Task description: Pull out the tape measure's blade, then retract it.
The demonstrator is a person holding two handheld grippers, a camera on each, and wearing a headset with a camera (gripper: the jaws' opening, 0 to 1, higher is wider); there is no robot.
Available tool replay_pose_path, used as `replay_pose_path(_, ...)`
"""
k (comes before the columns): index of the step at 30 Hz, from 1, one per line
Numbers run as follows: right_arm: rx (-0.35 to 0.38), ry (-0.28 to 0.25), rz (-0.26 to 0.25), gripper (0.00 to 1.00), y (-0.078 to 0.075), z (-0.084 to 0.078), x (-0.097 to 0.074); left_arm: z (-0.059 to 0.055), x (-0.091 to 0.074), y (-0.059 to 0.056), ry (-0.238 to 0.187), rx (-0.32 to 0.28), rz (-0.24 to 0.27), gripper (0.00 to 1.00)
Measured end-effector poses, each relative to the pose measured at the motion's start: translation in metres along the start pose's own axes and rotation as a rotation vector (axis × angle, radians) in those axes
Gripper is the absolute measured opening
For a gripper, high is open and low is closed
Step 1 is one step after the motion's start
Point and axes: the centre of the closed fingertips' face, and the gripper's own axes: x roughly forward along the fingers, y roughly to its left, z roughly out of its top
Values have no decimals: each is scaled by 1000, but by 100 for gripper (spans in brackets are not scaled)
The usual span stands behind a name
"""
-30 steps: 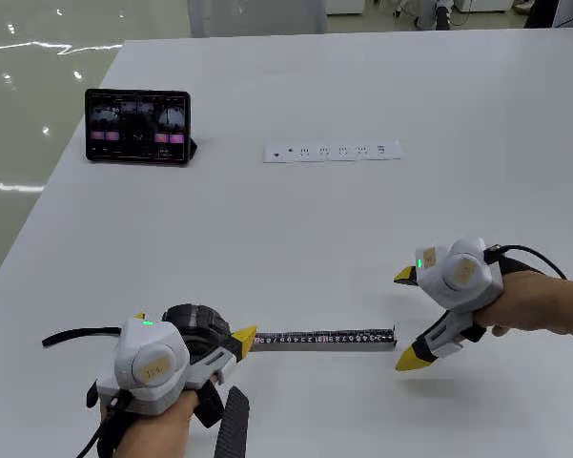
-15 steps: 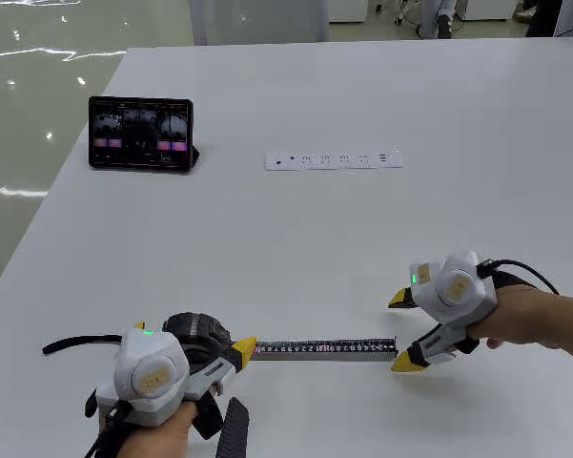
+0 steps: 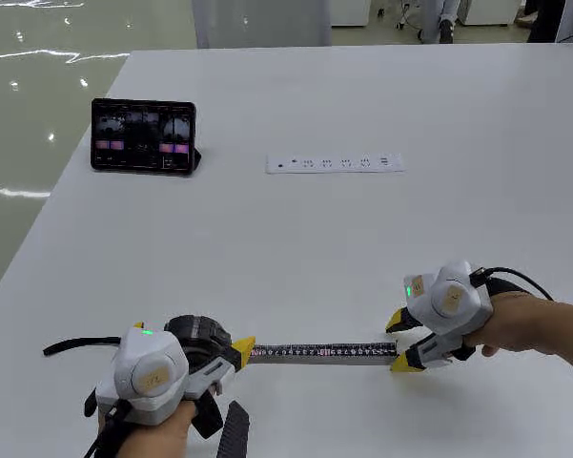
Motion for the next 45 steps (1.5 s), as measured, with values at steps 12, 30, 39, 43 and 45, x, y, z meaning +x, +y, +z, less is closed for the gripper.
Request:
replay_pose_path(12,-9,19,7,12,3,0,2,4,2,1,-13,0,5,99)
replay_pose_path(30,2,88,22,11,2,-1,3,-1,3,-3,-11,-19,-7,90)
replay_pose_path(39,48,97,1,11,3,-2,3,-2,5,0,3,-35,-5,73)
replay_pose_path(43,34,119,6,11,3,-1,3,-4,8,1,21,-44,1,67)
replay_pose_path(45,41,129,4,11,2,-1,3,-5,8,3,29,-42,6,65)
